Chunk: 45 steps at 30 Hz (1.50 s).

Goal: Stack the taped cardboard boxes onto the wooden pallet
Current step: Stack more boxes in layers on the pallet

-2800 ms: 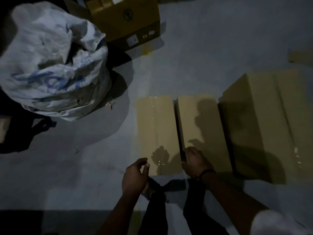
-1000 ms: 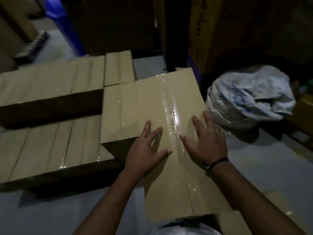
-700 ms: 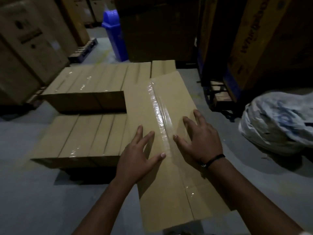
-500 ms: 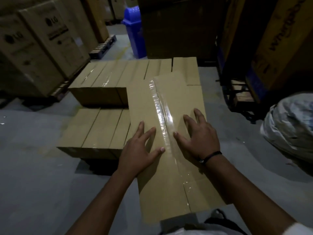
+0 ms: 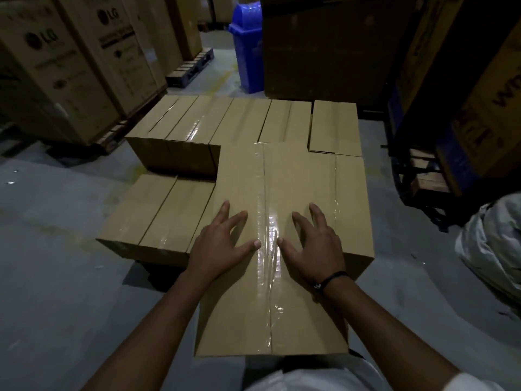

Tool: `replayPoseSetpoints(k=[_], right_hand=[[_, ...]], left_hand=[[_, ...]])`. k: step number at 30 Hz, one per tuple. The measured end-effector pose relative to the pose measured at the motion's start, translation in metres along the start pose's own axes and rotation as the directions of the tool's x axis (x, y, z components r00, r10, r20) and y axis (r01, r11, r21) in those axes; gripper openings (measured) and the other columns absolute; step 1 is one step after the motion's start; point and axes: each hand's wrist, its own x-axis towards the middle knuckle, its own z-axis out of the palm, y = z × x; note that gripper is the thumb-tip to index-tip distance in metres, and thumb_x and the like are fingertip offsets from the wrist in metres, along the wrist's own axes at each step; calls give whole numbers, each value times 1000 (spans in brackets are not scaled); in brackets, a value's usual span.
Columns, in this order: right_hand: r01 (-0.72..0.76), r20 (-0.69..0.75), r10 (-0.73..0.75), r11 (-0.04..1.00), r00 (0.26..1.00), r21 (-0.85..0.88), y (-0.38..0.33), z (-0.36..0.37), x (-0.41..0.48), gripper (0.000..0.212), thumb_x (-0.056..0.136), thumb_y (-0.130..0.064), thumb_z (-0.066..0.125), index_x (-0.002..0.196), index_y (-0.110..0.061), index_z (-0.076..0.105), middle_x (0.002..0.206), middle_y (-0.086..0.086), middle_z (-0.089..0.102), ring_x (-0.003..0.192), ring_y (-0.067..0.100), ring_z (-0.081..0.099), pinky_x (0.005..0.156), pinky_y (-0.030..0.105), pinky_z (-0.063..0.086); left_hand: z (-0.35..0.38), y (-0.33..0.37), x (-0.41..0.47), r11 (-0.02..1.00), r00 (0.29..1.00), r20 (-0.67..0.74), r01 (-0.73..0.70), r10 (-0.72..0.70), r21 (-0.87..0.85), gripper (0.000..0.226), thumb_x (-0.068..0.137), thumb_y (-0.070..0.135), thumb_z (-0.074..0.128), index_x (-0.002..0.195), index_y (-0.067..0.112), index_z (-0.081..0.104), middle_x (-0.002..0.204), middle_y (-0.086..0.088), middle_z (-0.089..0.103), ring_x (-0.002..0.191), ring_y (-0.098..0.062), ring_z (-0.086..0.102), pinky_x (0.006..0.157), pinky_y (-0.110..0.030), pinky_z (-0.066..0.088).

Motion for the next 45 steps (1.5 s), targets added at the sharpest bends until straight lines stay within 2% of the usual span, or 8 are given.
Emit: replayPoseSetpoints(k=[9, 12, 16, 20, 27, 31, 36, 45], right_hand=[[-20, -1, 20, 997, 1000, 81, -3, 23, 98, 70, 88, -66, 55, 149, -38, 38, 166, -5, 12, 139, 28, 40, 113, 47, 38], [-66, 9, 65, 995, 998, 80, 1, 33, 120, 69, 89, -66, 54, 149, -38, 38, 166, -4, 12, 137, 28, 42, 112, 47, 39], [-109, 17, 108, 991, 994, 77, 4, 51, 149, 68, 89, -67, 53, 149, -37, 38, 166, -5, 11, 136, 27, 43, 112, 48, 39], [-162, 41, 160, 986, 986, 50, 2, 75, 180, 70, 87, -69, 53, 148, -37, 39, 165, -6, 12, 132, 29, 46, 110, 47, 41], [-294, 78, 294, 956, 953, -7, -6, 116, 237, 85, 76, -78, 54, 149, -38, 35, 163, -8, 11, 129, 31, 50, 104, 49, 48], [-360, 141, 359, 933, 922, -23, -5, 128, 257, 92, 71, -81, 56, 148, -40, 31, 162, -11, 5, 129, 32, 51, 101, 50, 51], [-388, 128, 389, 921, 912, -31, 3, 133, 271, 92, 70, -78, 59, 148, -37, 35, 161, -13, 6, 125, 30, 54, 100, 46, 51], [-359, 128, 365, 931, 922, -74, 39, 135, 295, 89, 74, -75, 62, 148, -34, 37, 162, -10, 8, 125, 33, 53, 101, 46, 50]], left_hand=[[-7, -18, 105, 1000, 1000, 17, 1, -2, 13, 87, 74, 79, 67, 150, 45, 42, 170, 14, 6, 148, -27, 35, 111, -56, 41], [-1, -27, 135, 999, 997, 72, -7, 5, 32, 89, 72, 80, 67, 150, 46, 40, 170, 13, 5, 148, -31, 34, 111, -53, 41], [13, -48, 175, 999, 987, 156, -29, 26, 22, 93, 69, 86, 61, 151, 48, 37, 170, 14, 1, 149, -34, 32, 111, -56, 42], [28, -75, 213, 999, 970, 238, -53, 53, -3, 90, 72, 80, 66, 151, 47, 38, 170, 12, 0, 150, -35, 29, 112, -57, 40], [45, -122, 274, 991, 928, 349, -123, 131, -43, 88, 73, 77, 68, 150, 47, 39, 170, 9, 0, 149, -36, 30, 113, -54, 40], [51, -135, 299, 988, 901, 404, -152, 155, -40, 87, 75, 74, 69, 151, 45, 40, 170, 8, -2, 149, -38, 30, 113, -54, 40], [67, -137, 322, 984, 886, 430, -172, 173, -42, 87, 75, 75, 69, 151, 45, 39, 171, 8, -2, 148, -41, 28, 113, -55, 38], [105, -134, 345, 983, 874, 450, -154, 184, -101, 85, 77, 71, 71, 151, 43, 41, 170, 10, -4, 148, -40, 31, 110, -54, 42]])
